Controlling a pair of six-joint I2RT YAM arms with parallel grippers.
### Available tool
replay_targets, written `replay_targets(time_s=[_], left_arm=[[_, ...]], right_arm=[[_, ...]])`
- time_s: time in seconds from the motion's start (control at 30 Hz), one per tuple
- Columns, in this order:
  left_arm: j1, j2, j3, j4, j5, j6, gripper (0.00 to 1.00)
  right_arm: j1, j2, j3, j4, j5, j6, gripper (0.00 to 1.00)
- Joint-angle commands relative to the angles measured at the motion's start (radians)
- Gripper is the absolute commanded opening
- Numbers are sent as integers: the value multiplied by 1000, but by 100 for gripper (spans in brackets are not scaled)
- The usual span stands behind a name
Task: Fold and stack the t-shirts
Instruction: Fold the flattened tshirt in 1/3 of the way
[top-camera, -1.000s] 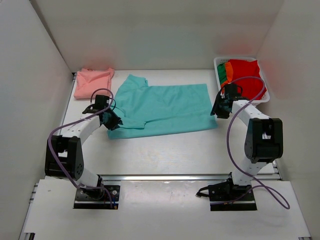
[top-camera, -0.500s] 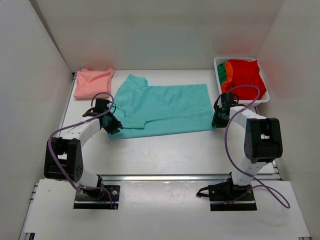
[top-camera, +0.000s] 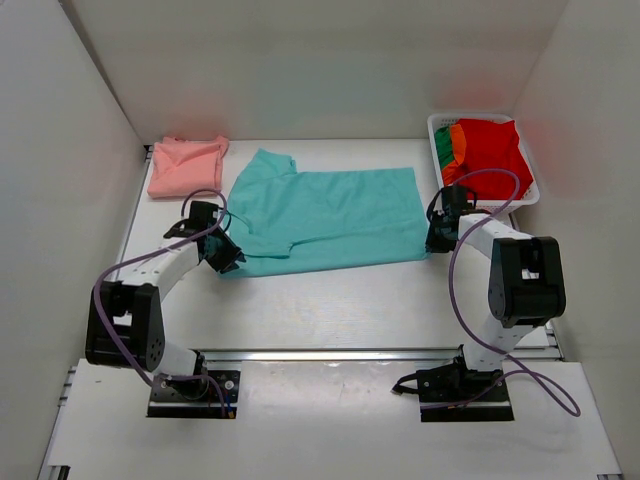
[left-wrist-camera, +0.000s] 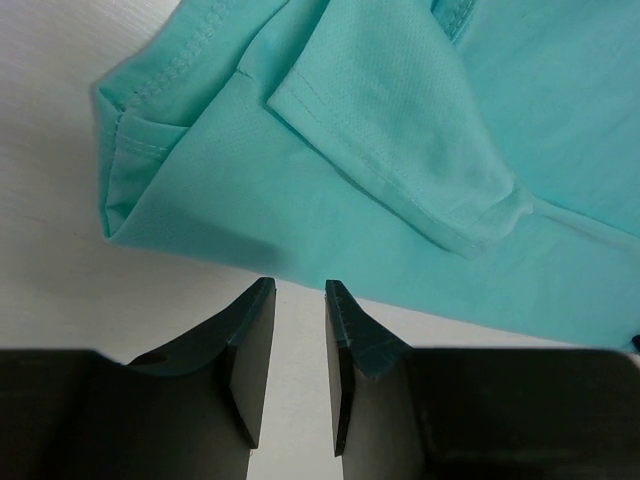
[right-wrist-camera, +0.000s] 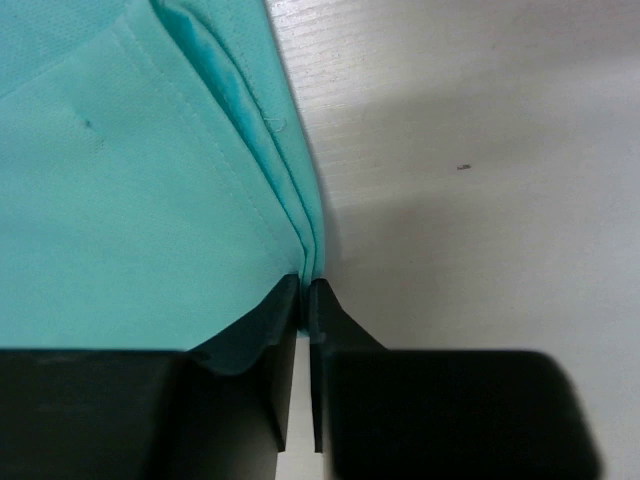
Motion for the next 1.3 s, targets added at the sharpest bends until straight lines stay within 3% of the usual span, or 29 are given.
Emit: replay_targets(time_s=[0.0, 0.17, 0.27, 0.4, 0.63, 0.77, 1.1, 1.27], left_arm=[[-7, -52, -16, -9, 13, 14, 38], [-10, -59, -21, -3, 13, 16, 39], [-10, -55, -28, 5, 10, 17, 38], [-15, -29, -19, 17, -2, 19, 38], [-9, 39, 76, 42, -20, 26, 36], [-9, 111, 180, 68, -5, 40, 36], [-17, 318, 399, 131, 42, 28, 31], [-9, 404, 476, 160, 56, 19, 20]], right_arm=[[3, -13, 15, 34, 42, -8, 0], [-2, -85, -46, 50, 27, 5, 0], [-23, -136, -119, 77, -25, 25, 5], [-33, -203, -232, 91, -56, 70, 1], [-77, -340, -361, 76, -67, 84, 21], [-56, -430, -343, 88, -50, 73, 25], [-71, -302, -231, 125, -81, 59, 24], [-40, -236, -174, 123, -72, 62, 26]])
